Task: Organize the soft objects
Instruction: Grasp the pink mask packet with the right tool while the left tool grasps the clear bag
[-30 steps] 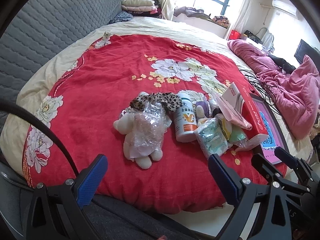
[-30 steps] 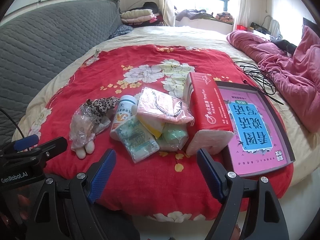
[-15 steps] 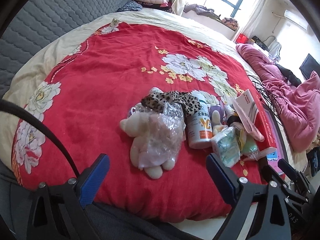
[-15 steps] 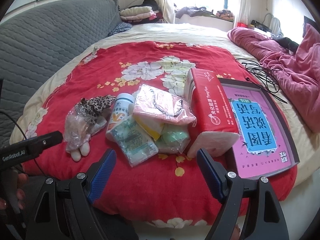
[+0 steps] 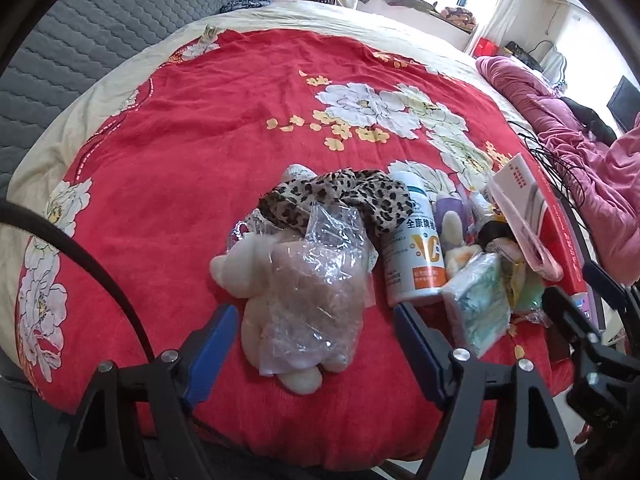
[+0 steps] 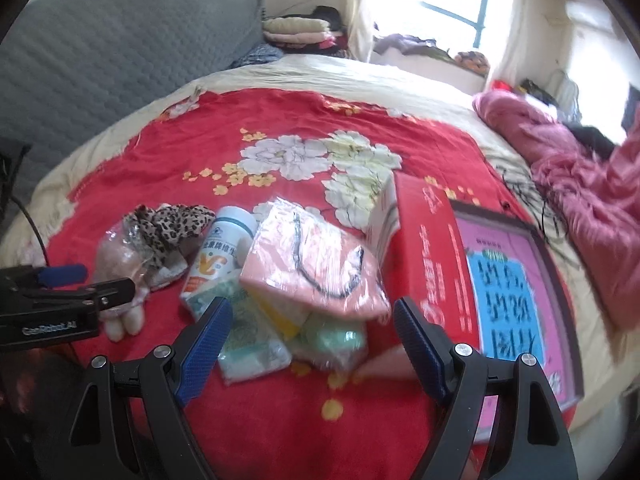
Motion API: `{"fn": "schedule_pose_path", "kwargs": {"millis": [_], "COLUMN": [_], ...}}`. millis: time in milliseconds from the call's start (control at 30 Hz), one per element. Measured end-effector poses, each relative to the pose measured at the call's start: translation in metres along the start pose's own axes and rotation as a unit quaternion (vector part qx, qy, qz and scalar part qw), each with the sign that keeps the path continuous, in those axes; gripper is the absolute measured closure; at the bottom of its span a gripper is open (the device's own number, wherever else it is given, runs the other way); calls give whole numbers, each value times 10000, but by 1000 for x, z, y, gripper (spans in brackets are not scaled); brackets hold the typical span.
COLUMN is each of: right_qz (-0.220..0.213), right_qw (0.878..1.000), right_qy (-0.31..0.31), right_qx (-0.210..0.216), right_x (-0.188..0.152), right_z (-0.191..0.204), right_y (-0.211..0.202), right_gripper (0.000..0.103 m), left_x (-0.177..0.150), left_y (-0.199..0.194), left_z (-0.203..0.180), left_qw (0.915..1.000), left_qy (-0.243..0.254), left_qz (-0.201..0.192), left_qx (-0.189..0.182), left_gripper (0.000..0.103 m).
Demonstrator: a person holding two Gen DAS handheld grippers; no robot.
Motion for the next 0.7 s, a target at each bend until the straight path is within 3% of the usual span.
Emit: {"fn": "schedule_pose_path", "kwargs": {"millis": [233, 300, 467, 567, 700], "right_qz": [256, 255, 231, 163, -7], "right_qw": [9939, 9926, 9954, 9967, 9981], "right_qy": [-1000, -1145, -932, -771, -498], "right_qx": [-394, -330, 73, 167, 352], "right_x": [6, 8, 14, 17, 22], "right_z": [0, 1, -1, -3, -5], "right_y": [24, 29, 36, 36, 28], "right_gripper": [20, 28, 69, 81, 86], "left_x": [3, 3, 3, 4, 3], "left_y": [7, 8, 11, 12, 11], "left_z": [1, 2, 3, 3, 1], "left_qw": [9999, 9999, 9997, 9994, 9992], "left_qy": [-69, -102, -163, -185, -158], "left_qz": [46, 56, 126, 144, 145], "left_qx": [-81, -80, -138, -242, -334], "left_gripper": [25, 27, 32, 41, 53]}}
Point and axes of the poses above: each gripper's, at about its wrist camera, not at the fingertips, and y roughly the way its jaws point, z to its left, x to its top, the point moved 10 cm from there along y, roughly the way its jaws point, and after that the axes turned 9 degrees about x, right-handed, at the moved point
